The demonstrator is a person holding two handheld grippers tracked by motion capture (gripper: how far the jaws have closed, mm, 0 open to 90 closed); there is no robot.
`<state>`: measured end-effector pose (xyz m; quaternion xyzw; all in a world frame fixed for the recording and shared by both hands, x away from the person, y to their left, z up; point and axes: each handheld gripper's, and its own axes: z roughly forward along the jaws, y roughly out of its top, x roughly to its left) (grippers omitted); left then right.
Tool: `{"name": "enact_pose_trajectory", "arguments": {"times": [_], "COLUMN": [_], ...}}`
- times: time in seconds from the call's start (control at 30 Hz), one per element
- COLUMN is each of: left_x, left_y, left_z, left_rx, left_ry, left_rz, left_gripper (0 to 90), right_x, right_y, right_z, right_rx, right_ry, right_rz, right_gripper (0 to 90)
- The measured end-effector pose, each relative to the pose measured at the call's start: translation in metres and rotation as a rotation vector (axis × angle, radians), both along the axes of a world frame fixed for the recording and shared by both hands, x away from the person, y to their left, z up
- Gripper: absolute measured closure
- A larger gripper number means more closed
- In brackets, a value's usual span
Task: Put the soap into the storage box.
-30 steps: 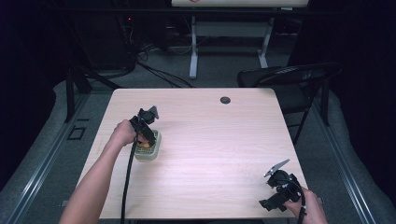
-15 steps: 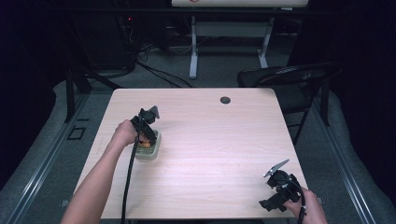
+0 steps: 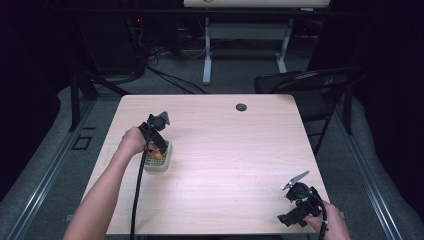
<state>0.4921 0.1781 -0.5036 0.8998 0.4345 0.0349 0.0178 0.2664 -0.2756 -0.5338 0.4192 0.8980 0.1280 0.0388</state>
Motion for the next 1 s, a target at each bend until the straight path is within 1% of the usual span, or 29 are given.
{"name": "enact_pose_trajectory", "arguments": {"times": [0.07, 0.1, 0.13, 0.17, 0.23, 0.27, 0.3, 0.4, 0.43, 0.47, 0.5, 0.57, 0.6, 0.63, 0.67, 0.7, 0.73, 0.77, 0.83, 0.9, 0.97, 1.0], "left_x": [0.0, -0.001, -0.001, -0.001, -0.002, -0.003, -0.004, -0.007, -0.008, -0.009, -0.011, -0.015, -0.016, -0.018, -0.02, -0.022, -0.024, -0.027, -0.031, -0.035, -0.04, -0.043], "left_y": [0.001, 0.001, 0.002, 0.003, 0.004, 0.005, 0.005, 0.007, 0.007, 0.009, 0.009, 0.011, 0.012, 0.013, 0.015, 0.016, 0.017, 0.018, 0.02, 0.021, 0.022, 0.023], "left_z": [0.002, 0.003, 0.004, 0.005, 0.008, 0.01, 0.011, 0.013, 0.014, 0.015, 0.016, 0.02, 0.022, 0.023, 0.025, 0.027, 0.028, 0.03, 0.034, 0.037, 0.04, 0.041], "left_rx": [0.003, 0.0, -0.003, -0.007, -0.011, -0.016, -0.015, -0.03, -0.028, -0.034, -0.039, -0.046, -0.047, -0.05, -0.051, -0.054, -0.056, -0.055, -0.066, -0.072, -0.077, -0.077], "left_ry": [-0.006, -0.01, -0.014, -0.015, -0.025, -0.026, -0.032, -0.038, -0.04, -0.038, -0.043, -0.052, -0.055, -0.057, -0.061, -0.064, -0.066, -0.071, -0.079, -0.088, -0.094, -0.097], "left_rz": [0.002, 0.005, 0.007, 0.005, 0.009, 0.006, 0.006, -0.001, -0.002, -0.007, -0.004, -0.003, -0.002, -0.001, -0.002, -0.001, -0.004, -0.005, -0.007, -0.006, -0.011, -0.013], "left_gripper": [19.8, 19.0, 18.4, 17.9, 17.0, 16.5, 16.0, 15.5, 14.8, 14.7, 14.4, 13.7, 13.2, 12.9, 12.5, 12.0, 11.3, 10.8, 10.1, 9.5, 9.5, 9.5], "right_x": [0.0, -0.001, -0.001, 0.0, -0.001, 0.0, 0.001, 0.002, 0.001, 0.001, 0.001, 0.001, 0.002, 0.001, 0.0, 0.0, -0.001, -0.001, -0.002, -0.002, -0.002, -0.002], "right_y": [0.0, 0.0, 0.0, -0.001, -0.001, -0.001, -0.002, -0.002, -0.002, -0.002, -0.001, 0.0, 0.001, 0.0, 0.0, -0.001, -0.001, -0.002, -0.001, -0.001, 0.0, 0.0], "right_z": [0.0, -0.001, -0.002, 0.0, -0.002, -0.002, -0.001, -0.002, -0.002, -0.002, -0.002, -0.003, -0.002, -0.002, -0.003, -0.002, -0.001, -0.001, -0.002, -0.001, 0.0, -0.001], "right_rx": [0.001, 0.016, 0.02, 0.002, 0.031, 0.023, -0.001, 0.007, 0.009, 0.004, 0.009, 0.018, 0.003, 0.001, 0.014, -0.001, 0.006, -0.003, 0.011, 0.0, -0.009, -0.001], "right_ry": [0.003, -0.003, -0.01, 0.004, -0.005, -0.003, 0.007, 0.012, 0.016, 0.015, 0.018, 0.0, 0.009, 0.013, 0.006, 0.016, 0.016, 0.01, 0.006, 0.011, 0.006, 0.006], "right_rz": [0.002, -0.017, -0.017, 0.002, -0.025, -0.022, -0.011, -0.015, -0.015, -0.014, -0.013, -0.015, -0.003, -0.001, -0.012, -0.006, -0.009, -0.012, -0.018, -0.007, -0.008, -0.011], "right_gripper": [1.4, 1.4, 1.4, 1.4, 1.4, 1.4, 1.4, 1.4, 1.4, 1.4, 1.4, 1.4, 1.4, 1.4, 1.4, 1.4, 1.4, 1.4, 1.4, 1.4, 1.4, 1.4]}}
